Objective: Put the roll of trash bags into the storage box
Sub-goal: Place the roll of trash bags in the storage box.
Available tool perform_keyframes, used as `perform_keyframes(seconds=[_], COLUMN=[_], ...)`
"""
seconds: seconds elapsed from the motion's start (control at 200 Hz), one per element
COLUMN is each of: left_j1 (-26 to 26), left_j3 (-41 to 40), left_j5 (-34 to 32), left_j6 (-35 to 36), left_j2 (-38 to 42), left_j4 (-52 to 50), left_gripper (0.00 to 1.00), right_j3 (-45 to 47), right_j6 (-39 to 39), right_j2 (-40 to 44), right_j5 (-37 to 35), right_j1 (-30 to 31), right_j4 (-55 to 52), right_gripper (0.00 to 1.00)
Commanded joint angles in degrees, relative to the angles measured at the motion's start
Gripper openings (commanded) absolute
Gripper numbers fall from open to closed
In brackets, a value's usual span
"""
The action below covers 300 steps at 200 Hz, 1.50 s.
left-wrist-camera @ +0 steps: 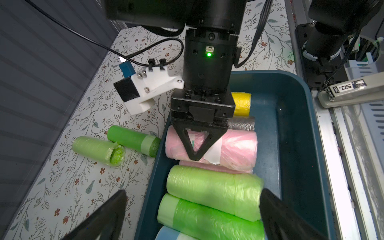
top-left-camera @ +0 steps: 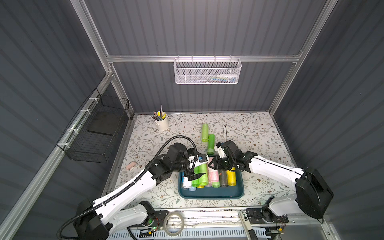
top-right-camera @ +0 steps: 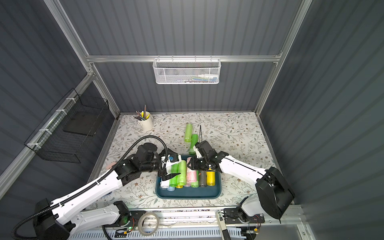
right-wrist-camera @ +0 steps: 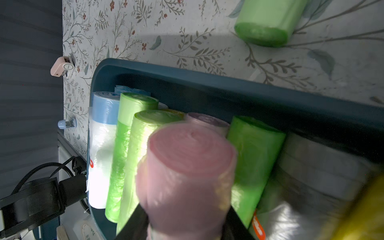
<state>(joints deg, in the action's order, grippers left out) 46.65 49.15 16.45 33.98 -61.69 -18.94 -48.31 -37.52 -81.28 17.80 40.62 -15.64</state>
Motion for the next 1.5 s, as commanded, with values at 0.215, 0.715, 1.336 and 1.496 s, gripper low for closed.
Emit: perform_keyframes(seconds=[0.215,0.715,1.336,1.496], left_j1=[-0.5,-0.5,-0.4,-0.5], left_j3=[1.9,1.9,1.8,1.8], left_j5=[1.4,1.8,1.5,1.2], left_j6=[0.9,1.0,1.0,1.0], left_j2=[-0.3,-0.5,-0.9,-1.1], left_j4=[-1.2,-1.3,-1.2,-1.3], left_gripper=[1.00,1.00,1.00,1.00], right_j3=[0.3,2.8,4.1,3.8], right_j6=[-1.4,-3.0,-2.5,-2.3], right_j2=[-1.7,-1.3,-1.8,-2.2], right_j5=[0.7,0.7,-0.5,-0.8], right_j1=[1.0,1.7,1.7,1.6], right_j4=[2.7,2.8,2.9,2.7], right_gripper=[0.37,0.37,0.39,0.39])
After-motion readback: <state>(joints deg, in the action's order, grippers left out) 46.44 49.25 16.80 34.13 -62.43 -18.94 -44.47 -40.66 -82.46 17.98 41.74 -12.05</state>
